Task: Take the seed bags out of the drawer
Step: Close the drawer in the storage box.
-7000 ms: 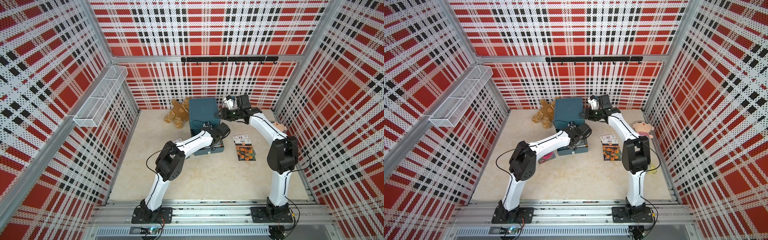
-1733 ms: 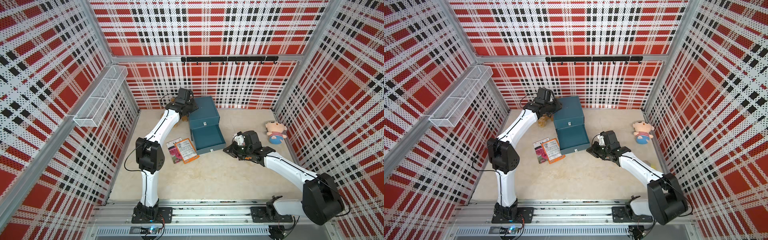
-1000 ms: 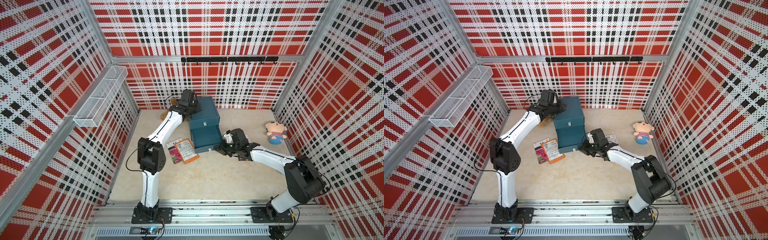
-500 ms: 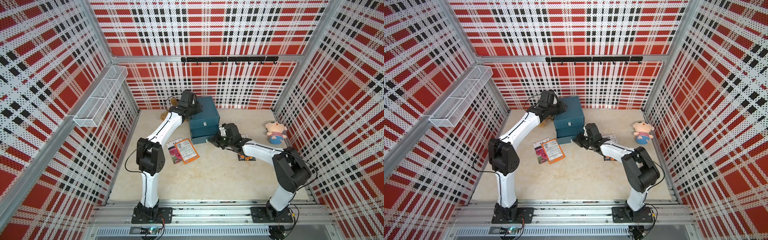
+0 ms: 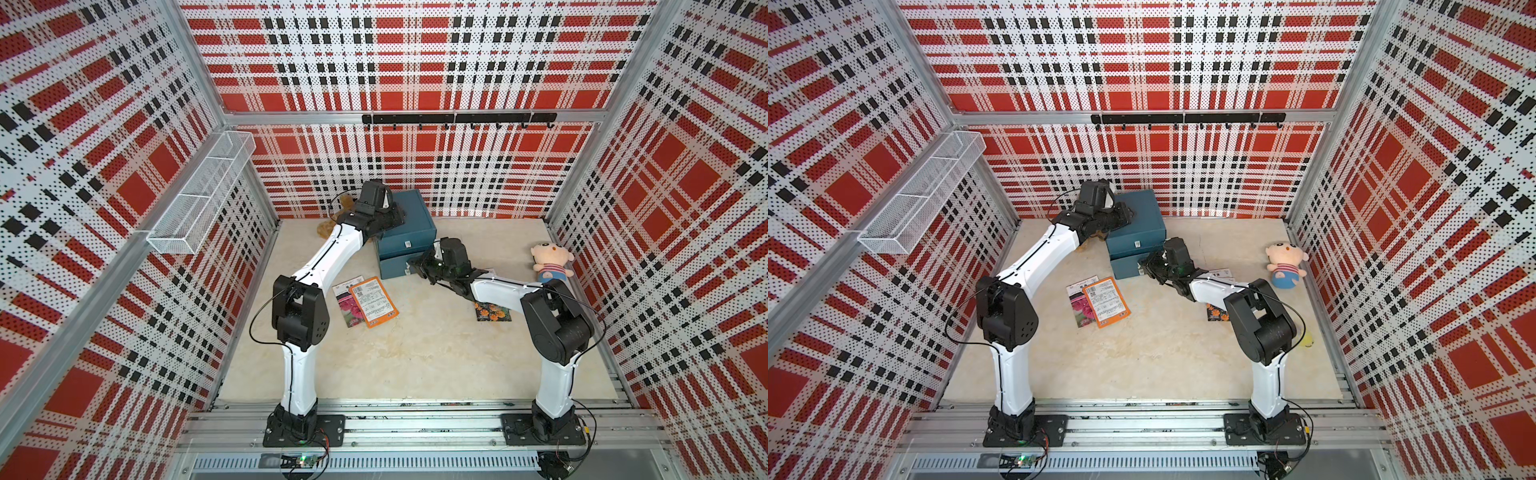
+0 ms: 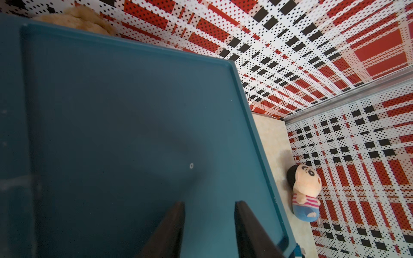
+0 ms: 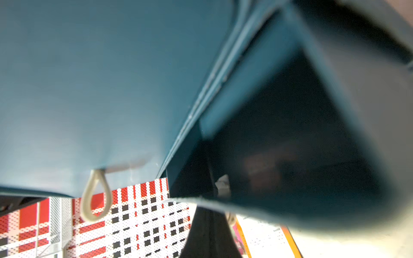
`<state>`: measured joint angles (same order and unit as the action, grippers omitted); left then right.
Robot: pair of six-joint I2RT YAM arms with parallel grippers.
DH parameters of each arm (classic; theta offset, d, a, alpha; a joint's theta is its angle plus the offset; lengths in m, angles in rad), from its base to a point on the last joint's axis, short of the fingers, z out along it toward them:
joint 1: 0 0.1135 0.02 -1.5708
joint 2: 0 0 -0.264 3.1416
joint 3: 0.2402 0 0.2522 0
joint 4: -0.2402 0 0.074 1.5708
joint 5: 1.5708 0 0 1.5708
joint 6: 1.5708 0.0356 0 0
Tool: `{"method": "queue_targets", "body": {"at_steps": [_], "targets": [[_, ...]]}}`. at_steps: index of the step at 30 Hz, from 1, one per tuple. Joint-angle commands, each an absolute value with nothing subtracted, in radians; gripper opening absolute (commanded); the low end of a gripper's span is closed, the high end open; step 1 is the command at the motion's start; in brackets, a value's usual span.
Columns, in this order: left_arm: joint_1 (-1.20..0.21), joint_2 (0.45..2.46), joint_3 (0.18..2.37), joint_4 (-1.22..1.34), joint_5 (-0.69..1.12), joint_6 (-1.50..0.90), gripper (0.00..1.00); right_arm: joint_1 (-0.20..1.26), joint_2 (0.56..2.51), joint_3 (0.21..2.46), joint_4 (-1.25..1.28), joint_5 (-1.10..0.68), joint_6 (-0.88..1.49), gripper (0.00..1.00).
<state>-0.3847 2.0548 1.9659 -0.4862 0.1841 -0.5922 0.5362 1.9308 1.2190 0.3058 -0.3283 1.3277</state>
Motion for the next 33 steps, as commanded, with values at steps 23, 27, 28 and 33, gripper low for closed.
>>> {"method": "queue_targets", "body": {"at_steps": [23, 27, 28, 33], "targets": [[-0.542, 2.073, 2.013, -0.612, 0.188, -0.638, 0.43, 0.374, 1.771, 1.099, 0.291, -0.37, 1.277, 0.0], [-0.475, 2.065, 2.129, -0.614, 0.184, -0.655, 0.44, 0.376, 1.767, 1.088, 0.287, -0.396, 1.273, 0.0], [-0.446, 2.061, 2.155, -0.614, 0.183, -0.665, 0.44, 0.378, 1.763, 1.084, 0.283, -0.398, 1.272, 0.0], [-0.295, 2.07, 2.184, -0.595, 0.178, -0.711, 0.44, 0.403, 1.757, 1.101, 0.244, -0.403, 1.258, 0.0]]}}
